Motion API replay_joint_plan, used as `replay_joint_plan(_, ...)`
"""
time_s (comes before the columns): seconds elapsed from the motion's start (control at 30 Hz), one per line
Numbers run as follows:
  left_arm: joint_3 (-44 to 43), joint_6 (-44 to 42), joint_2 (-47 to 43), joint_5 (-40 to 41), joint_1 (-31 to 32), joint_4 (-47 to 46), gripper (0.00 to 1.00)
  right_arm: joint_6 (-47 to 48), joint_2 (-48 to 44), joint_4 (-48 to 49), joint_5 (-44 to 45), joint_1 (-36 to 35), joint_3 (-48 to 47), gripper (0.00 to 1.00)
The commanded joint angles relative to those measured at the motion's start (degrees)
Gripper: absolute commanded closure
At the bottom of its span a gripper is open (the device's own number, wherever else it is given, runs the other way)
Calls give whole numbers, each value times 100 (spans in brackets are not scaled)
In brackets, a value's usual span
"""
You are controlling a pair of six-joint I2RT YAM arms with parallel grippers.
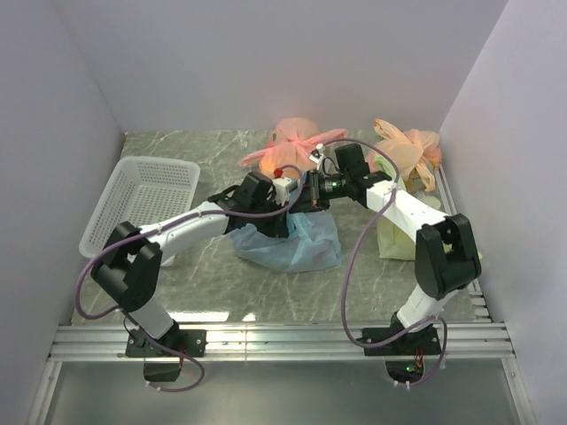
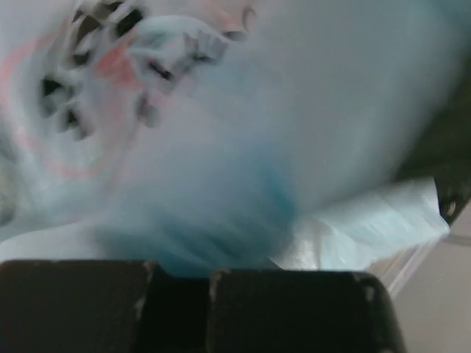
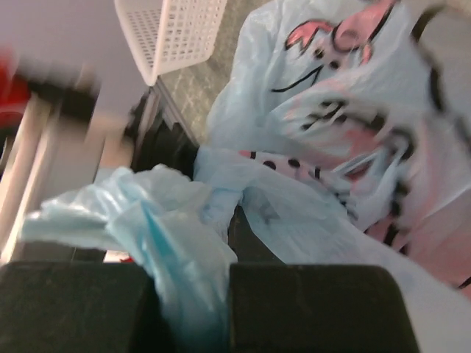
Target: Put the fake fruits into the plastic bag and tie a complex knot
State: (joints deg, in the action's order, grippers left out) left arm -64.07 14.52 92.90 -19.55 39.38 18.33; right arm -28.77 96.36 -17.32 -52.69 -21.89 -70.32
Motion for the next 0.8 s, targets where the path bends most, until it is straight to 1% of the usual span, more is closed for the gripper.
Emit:
replay_joint_plan(0.0,-184,1051,193,252,-263,-662,100,-637,-635,843,-136,44,517,100)
replay_joint_plan(0.03,-193,1174,211,67,-307,-803,100,-725,-749,931,-163,27,642,100)
replay_joint_plan(0.07,-167,1489,211,-91,-360,-987,100,-787,-802,993,-172,18,756,100)
replay_joint_plan(0.1,-141,1640,219,-241,-465,-1293,100,-909,-855,1124,-181,18,870,100)
replay_joint_plan(0.13,-36,1789,185,-573,-509,-1479,100,-980,-908,1195,-172,9,1054,100)
replay_joint_plan(0.17,26,2191,167,-741,-571,-1664,100,-1120,-995,1266,-172,-17,1134,100)
replay_joint_plan(0.2,105,2395,141,-943,-667,-2101,100,-1165,-1039,1414,-163,-17,1266,100)
replay_joint_plan(0.27,298,2852,70,-1408,-703,-2516,100,-1288,-1092,1547,-84,-26,1337,100)
replay_joint_plan(0.33,404,2959,-35,-1603,-686,-2964,100,-1358,-1101,1635,-66,-26,1416,100)
replay_joint_plan(0.37,413,2995,-62,-1709,-686,-3045,100,-1411,-1101,1679,-66,-26,1434,100)
replay_joint_plan(0.43,309,2995,-106,-1815,-677,-2950,100,-1595,-1067,1723,-66,-17,1416,100)
replay_joint_plan(0.5,177,2899,-141,-1938,-703,-2739,100,-1964,-1031,2109,-75,27,1390,100)
replay_joint_plan(0.53,11,2820,-167,-1938,-721,-2338,100,-2096,-1014,2232,-127,96,1390,100)
replay_joint_plan(0.57,-52,2645,-211,-1965,-756,-2168,100,-2349,-1014,2407,-154,149,1381,100)
replay_joint_plan(0.63,-97,2477,-465,-1807,-887,-1887,100,-2571,-1040,2558,-181,298,1434,100)
replay_joint_plan(0.7,-149,2109,-667,-1632,-993,-1448,100,-2948,-1180,2768,-128,396,1652,100)
replay_joint_plan(0.77,-412,1566,-686,-1604,-984,-974,100,-3404,-1381,2979,-23,518,1898,100)
